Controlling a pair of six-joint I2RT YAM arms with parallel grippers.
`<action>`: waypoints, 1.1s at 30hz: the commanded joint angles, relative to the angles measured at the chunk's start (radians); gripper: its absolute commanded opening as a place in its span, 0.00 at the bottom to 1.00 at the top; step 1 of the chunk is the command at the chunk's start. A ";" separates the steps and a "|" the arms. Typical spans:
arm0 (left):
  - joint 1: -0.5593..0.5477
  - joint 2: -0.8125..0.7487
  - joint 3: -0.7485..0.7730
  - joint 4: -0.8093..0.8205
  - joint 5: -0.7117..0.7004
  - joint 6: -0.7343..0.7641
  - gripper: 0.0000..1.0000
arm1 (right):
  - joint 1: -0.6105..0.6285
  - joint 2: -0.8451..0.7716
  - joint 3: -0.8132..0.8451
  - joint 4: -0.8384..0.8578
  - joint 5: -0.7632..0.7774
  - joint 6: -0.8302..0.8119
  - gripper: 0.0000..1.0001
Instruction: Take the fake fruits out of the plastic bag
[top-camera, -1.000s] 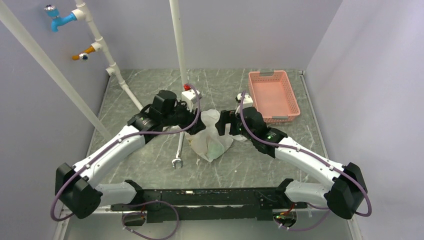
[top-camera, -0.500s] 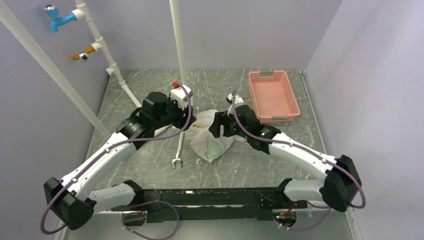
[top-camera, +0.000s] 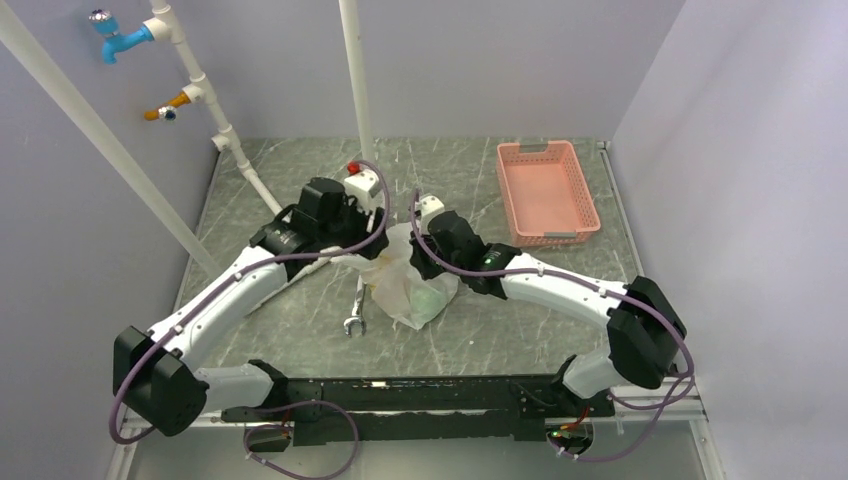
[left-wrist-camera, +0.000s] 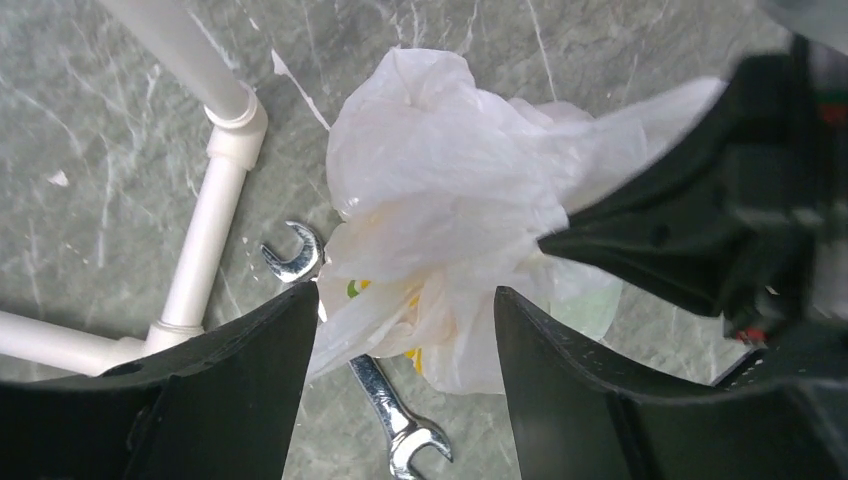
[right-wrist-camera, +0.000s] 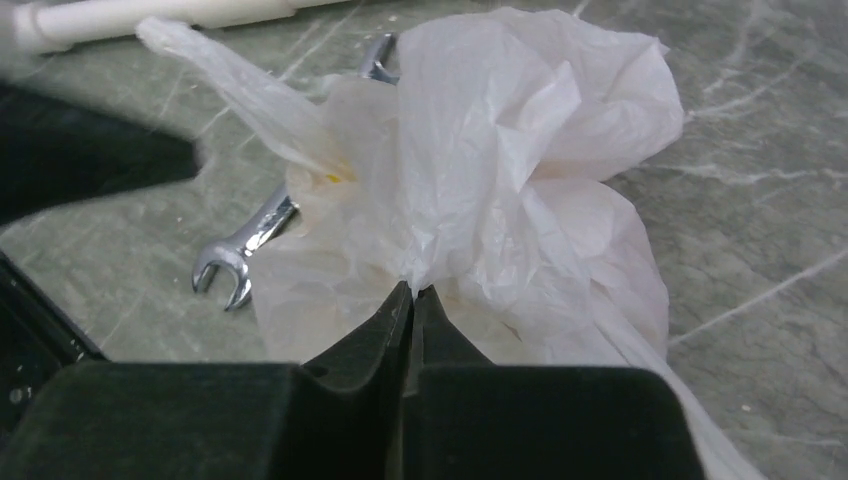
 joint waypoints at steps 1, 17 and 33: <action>0.134 0.027 0.048 0.044 0.237 -0.094 0.72 | 0.019 -0.066 0.020 0.060 -0.034 -0.132 0.00; 0.113 0.210 0.112 -0.012 0.478 -0.025 0.78 | 0.021 -0.152 -0.111 0.209 -0.250 -0.163 0.00; 0.099 0.203 0.103 0.019 0.521 -0.045 0.00 | 0.054 -0.207 -0.150 0.095 0.089 0.173 0.50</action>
